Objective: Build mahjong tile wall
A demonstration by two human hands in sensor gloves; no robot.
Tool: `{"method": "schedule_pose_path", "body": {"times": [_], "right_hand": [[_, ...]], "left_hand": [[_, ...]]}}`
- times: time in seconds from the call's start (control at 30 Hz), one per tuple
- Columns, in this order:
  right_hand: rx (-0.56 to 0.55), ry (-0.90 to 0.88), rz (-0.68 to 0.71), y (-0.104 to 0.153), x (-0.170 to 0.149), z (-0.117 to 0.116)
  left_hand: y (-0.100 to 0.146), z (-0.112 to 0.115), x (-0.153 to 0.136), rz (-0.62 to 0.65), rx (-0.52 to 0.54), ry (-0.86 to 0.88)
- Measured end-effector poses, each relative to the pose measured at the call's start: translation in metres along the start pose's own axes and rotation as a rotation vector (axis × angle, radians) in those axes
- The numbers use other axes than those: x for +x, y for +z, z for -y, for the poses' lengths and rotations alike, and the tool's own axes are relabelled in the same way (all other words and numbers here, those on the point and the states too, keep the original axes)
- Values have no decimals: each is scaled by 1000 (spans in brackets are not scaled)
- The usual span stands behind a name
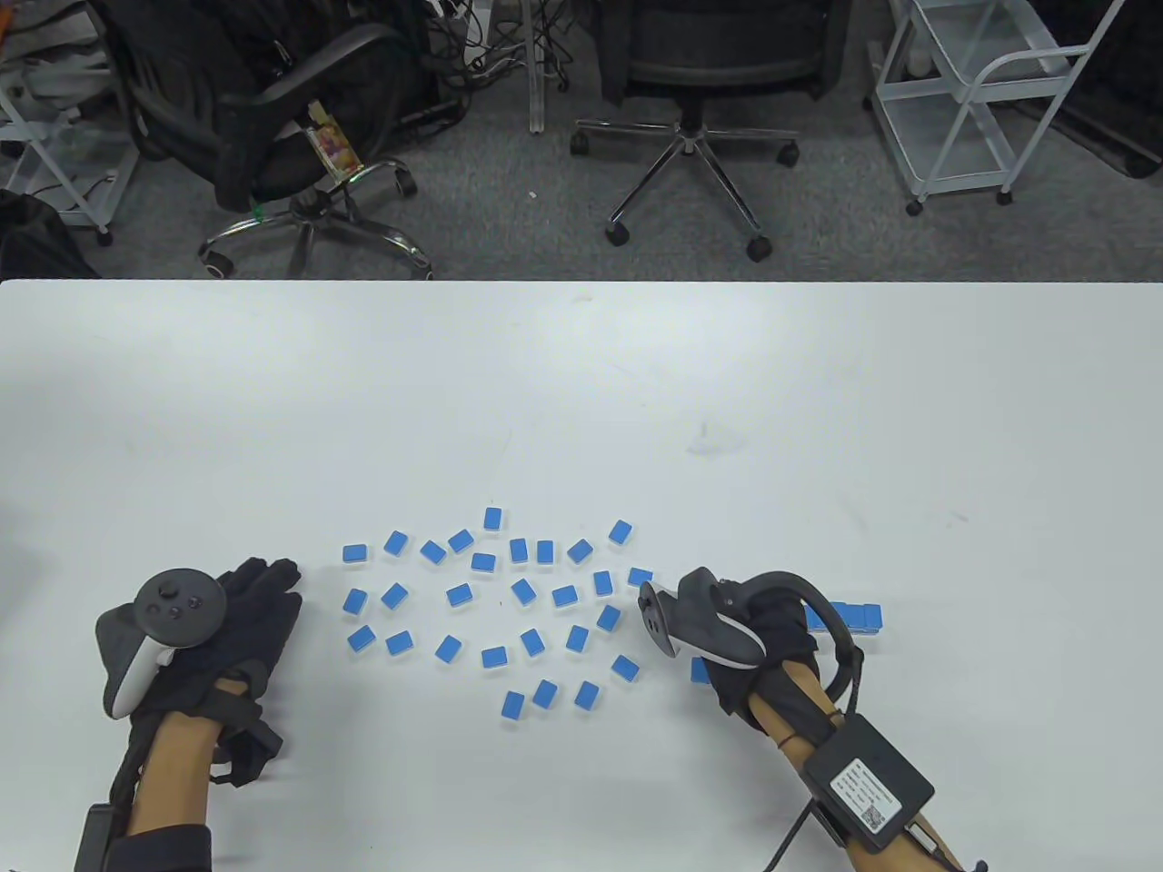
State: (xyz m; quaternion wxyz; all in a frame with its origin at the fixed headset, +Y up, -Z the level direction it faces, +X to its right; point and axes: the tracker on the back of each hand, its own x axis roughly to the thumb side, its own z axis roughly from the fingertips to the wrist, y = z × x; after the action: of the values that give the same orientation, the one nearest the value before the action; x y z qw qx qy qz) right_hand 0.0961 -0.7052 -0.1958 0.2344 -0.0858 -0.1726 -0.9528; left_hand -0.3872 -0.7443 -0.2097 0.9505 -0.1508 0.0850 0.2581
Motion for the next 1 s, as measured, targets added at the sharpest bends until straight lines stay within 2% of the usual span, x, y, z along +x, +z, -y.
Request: {"method": "schedule_pose_path", "body": {"times": [0.17, 0.5, 1.0], "right_hand": [[85, -22, 35, -4, 6, -18], [-3, -1, 46, -4, 12, -23], [-33, -31, 73, -6, 15, -28]], "left_hand": [[1, 0, 0, -2, -1, -5], [1, 0, -1, 3, -3, 3], [0, 0, -1, -1, -9, 3]]}}
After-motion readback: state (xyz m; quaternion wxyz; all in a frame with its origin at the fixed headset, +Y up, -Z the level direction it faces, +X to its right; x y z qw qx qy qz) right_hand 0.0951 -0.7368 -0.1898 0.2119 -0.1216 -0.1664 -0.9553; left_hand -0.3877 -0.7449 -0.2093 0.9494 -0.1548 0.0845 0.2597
